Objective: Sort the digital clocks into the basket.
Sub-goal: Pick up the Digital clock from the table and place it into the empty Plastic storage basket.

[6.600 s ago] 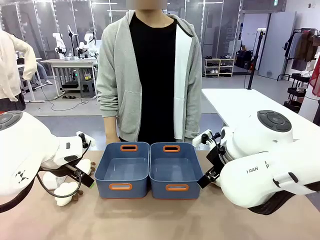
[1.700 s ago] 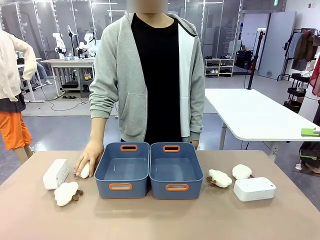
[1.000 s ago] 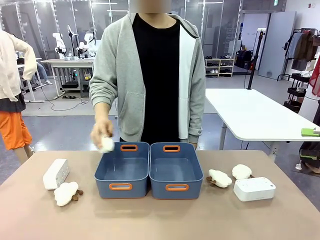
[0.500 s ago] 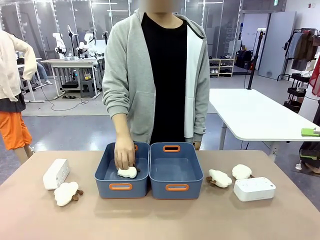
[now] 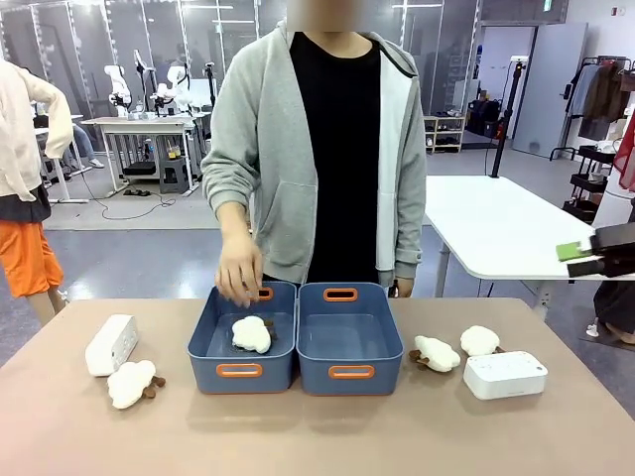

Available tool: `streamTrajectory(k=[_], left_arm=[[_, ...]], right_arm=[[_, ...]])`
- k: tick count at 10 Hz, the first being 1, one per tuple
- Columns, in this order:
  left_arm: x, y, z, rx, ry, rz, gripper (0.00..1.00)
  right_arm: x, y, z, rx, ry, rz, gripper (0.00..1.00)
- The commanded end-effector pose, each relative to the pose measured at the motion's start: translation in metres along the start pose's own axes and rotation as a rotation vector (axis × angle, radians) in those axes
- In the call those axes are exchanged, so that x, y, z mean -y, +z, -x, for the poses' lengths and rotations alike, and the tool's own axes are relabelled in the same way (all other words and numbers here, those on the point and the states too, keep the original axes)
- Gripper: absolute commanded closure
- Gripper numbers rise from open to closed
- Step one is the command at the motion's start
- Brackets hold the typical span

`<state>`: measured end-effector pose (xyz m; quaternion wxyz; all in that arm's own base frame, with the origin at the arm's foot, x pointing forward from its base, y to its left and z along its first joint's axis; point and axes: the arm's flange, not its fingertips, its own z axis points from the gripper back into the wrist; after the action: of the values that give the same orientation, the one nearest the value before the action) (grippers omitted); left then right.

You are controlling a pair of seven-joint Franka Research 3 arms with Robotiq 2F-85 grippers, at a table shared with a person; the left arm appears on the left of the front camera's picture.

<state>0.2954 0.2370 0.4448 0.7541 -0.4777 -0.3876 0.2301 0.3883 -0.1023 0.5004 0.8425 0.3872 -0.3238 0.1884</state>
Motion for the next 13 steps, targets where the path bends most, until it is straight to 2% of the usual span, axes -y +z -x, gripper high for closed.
streamTrajectory(k=[1,2,4,5,6,7,8,12,13], left_arm=[[-0.001,0.0,-0.001,0.003,0.014,0.02,0.0],[-0.001,0.0,-0.001,0.003,0.014,0.02,0.0],[-0.001,0.0,-0.001,0.003,0.014,0.02,0.0],[-0.001,0.0,-0.001,0.003,0.014,0.02,0.0],[-0.001,0.0,-0.001,0.003,0.014,0.02,0.0],[-0.001,0.0,-0.001,0.003,0.014,0.02,0.0],[-0.001,0.0,-0.001,0.003,0.014,0.02,0.0],[-0.001,0.0,-0.001,0.003,0.014,0.02,0.0],[-0.001,0.0,-0.001,0.003,0.014,0.02,0.0]], right_arm=[[0.007,-0.039,-0.007,-0.225,0.777,0.236,0.0],[0.0,-0.057,-0.007,-0.344,0.865,0.198,0.0],[-0.008,-0.083,-0.006,-0.633,1.074,0.251,0.0],[-0.005,-0.093,-0.006,-0.737,1.153,0.266,0.0],[-0.001,-0.107,0.004,-0.828,1.3,0.33,0.0],[0.009,-0.124,0.023,-0.948,1.349,0.289,0.0],[0.017,-0.134,0.034,-1.013,1.356,0.255,0.0],[0.036,-0.153,0.031,-0.85,1.311,0.128,0.0],[0.044,-0.158,0.031,-0.841,1.277,0.111,0.0]])
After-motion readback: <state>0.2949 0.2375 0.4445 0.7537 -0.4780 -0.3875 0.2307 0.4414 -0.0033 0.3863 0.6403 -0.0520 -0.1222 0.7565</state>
